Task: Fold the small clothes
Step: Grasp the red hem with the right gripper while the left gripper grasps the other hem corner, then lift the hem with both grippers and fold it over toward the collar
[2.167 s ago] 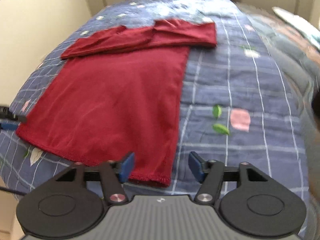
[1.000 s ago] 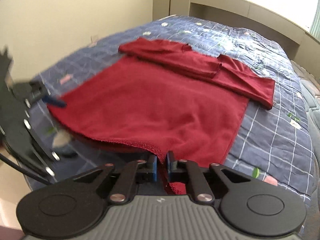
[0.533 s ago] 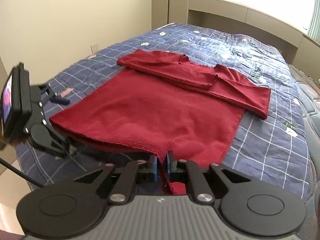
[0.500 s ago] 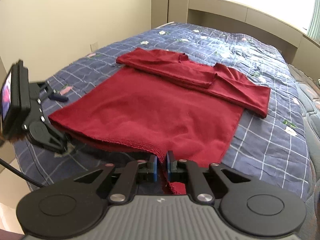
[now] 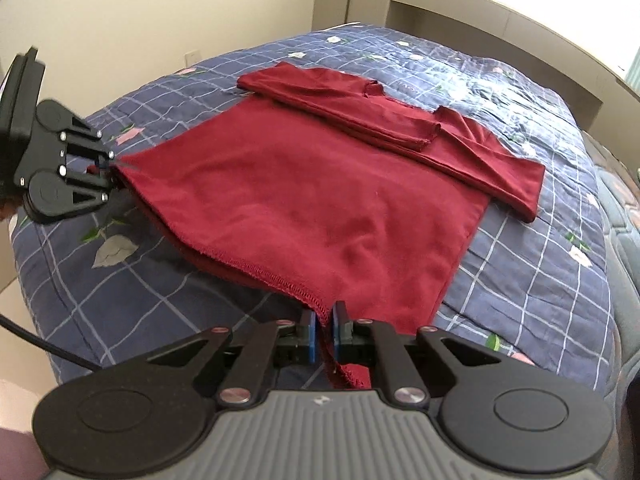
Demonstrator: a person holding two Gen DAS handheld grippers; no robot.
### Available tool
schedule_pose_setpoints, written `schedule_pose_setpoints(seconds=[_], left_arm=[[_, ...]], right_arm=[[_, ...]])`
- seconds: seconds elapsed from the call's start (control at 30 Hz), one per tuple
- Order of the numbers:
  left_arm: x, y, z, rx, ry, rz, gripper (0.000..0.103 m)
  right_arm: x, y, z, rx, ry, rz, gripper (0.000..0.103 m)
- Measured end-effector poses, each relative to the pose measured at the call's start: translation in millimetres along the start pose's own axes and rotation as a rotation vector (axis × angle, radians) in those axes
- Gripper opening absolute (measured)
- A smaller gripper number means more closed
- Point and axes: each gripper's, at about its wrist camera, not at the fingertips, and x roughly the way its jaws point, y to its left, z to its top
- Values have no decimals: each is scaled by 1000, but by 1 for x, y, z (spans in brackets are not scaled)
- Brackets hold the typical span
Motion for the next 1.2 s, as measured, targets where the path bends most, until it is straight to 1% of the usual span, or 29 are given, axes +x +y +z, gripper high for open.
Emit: schedule_pose_setpoints(seconds=[0.07, 0.17, 0.23, 0.3, 0.37, 0.43, 0.57, 0.67, 0.73, 0.8, 0.83, 0.93, 1.03, 1.1, 1.2], left_arm=[[-8, 4, -2, -25, -16, -15, 4], [-23, 9, -6, -50, -52, -18, 4], [-34, 11, -9, -42, -73, -9, 4], [-43, 14, -10, -57, -72, -23, 4], [-51, 16, -10, -76, -58, -54, 4], [-61, 14, -13, -73, -40, -82, 4], [-92, 9, -25, -80, 19, -150, 4], [-116, 8, -36, -124, 84, -221, 4], [-126, 11, -41, -191, 134, -262, 4], [-131, 18, -40, -263, 160, -282, 4], [-133, 22, -38, -289, 160, -284, 4], [-137, 38, -22, -325, 126, -265, 4], [-130, 57, 3, -357, 84, -266, 5], [-118, 70, 24, -406, 68, -285, 5], [-100, 90, 56, -470, 21, -306, 5]], right_arm=[[-2, 6, -1, -48, 18, 3, 7], [-10, 18, -6, -109, 26, 5, 7], [-17, 21, -9, -119, 30, 12, 6], [-26, 24, -12, -116, 38, 23, 6], [-35, 29, -16, -114, 53, 36, 6], [-46, 34, -21, -106, 72, 50, 6], [-77, 47, -35, -56, 133, 107, 6], [-94, 50, -45, 37, 171, 160, 7], [-101, 49, -46, 85, 182, 168, 7], [-105, 45, -40, 103, 162, 155, 7], [-106, 41, -35, 107, 144, 144, 7], [-105, 24, -14, 99, 75, 97, 7], [-99, 0, 10, 105, -9, 43, 8], [-89, -20, 27, 120, -53, 1, 8], [-68, -46, 50, 138, -104, -62, 8]])
